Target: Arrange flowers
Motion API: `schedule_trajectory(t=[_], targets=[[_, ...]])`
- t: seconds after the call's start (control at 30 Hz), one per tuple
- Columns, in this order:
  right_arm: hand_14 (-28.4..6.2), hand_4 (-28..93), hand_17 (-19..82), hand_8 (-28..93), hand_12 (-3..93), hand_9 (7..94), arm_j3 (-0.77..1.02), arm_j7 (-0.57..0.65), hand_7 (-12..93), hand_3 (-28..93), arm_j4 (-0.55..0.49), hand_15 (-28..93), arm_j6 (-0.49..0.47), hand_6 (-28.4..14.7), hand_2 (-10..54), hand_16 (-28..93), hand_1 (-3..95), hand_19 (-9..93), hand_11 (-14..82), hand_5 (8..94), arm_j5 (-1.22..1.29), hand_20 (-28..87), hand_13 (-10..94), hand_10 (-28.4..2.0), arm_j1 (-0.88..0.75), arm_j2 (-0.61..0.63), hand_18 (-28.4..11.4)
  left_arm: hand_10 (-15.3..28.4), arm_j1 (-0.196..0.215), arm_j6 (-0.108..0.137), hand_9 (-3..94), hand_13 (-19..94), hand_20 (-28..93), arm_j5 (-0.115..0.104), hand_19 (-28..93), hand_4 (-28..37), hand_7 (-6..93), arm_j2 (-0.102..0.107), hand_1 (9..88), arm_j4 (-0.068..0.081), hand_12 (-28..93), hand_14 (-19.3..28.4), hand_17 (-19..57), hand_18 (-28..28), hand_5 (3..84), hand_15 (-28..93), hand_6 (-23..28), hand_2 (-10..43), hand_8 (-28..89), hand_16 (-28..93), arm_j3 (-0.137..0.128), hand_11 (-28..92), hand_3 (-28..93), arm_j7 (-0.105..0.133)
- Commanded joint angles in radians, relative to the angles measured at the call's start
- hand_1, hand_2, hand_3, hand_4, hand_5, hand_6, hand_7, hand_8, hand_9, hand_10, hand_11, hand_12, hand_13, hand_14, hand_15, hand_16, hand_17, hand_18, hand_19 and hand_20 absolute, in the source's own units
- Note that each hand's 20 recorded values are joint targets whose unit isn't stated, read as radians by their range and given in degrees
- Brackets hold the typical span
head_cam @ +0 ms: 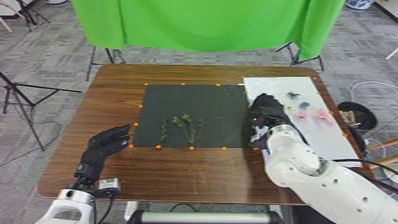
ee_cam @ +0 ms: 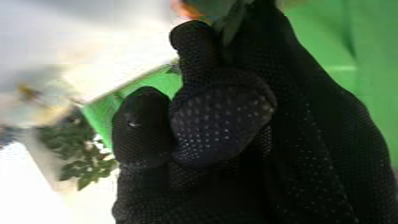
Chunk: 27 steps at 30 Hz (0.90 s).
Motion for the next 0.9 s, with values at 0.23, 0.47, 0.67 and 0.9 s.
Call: schedule_trajectory(t=[0.23,0.47,0.67,0.9], targets=[[-1.3,-2,77,20,34.0,93.7,0.039,-0.095,30,56,-0.129,55,0.017,-6.1,-9.5,21,68.0,80,13.7,77.5,0.089,47,94,-15.3,-0.001,0.01,-1.8,10.6,0.014,-0.018,36.3,32,19,0.004,17,-13.6,17.2,0.003,38.9,0.028,17,16.0,5.1,15.7,45.6,23,1.0,-9.5,-7,3,0.022,22,64,-0.031],[-1.4,-2,77,20,34.0,93.7,-0.047,-0.195,30,56,-0.103,55,0.009,-6.0,-9.5,21,68.0,80,13.5,77.3,0.194,47,94,-15.4,0.028,0.01,-2.0,10.6,0.012,-0.023,36.3,32,19,0.003,17,-13.6,17.0,-0.005,38.7,0.033,17,16.0,5.1,15.8,45.5,23,1.0,-9.5,-7,3,0.027,22,63,-0.029],[-1.8,-2,77,20,34.0,93.7,-0.113,-0.23,30,56,-0.086,55,0.0,-5.8,-9.5,22,68.3,81,12.0,76.9,0.208,48,94,-15.2,0.059,0.017,-2.6,10.6,0.012,-0.026,36.2,32,20,0.004,17,-13.3,16.5,-0.007,38.4,0.033,18,16.1,5.0,15.8,45.5,24,1.2,-9.5,-7,3,0.028,22,63,-0.028],[-1.9,-1,76,20,34.5,93.7,-0.15,-0.228,30,54,-0.059,54,-0.023,-5.8,-9.5,22,69.0,81,10.7,76.4,0.176,48,94,-15.2,0.085,0.021,-2.9,10.5,0.012,-0.029,36.1,32,20,0.003,17,-12.6,15.6,-0.01,38.3,0.034,18,16.3,5.0,15.8,45.5,24,1.4,-9.5,-6,3,0.027,22,62,-0.027]])
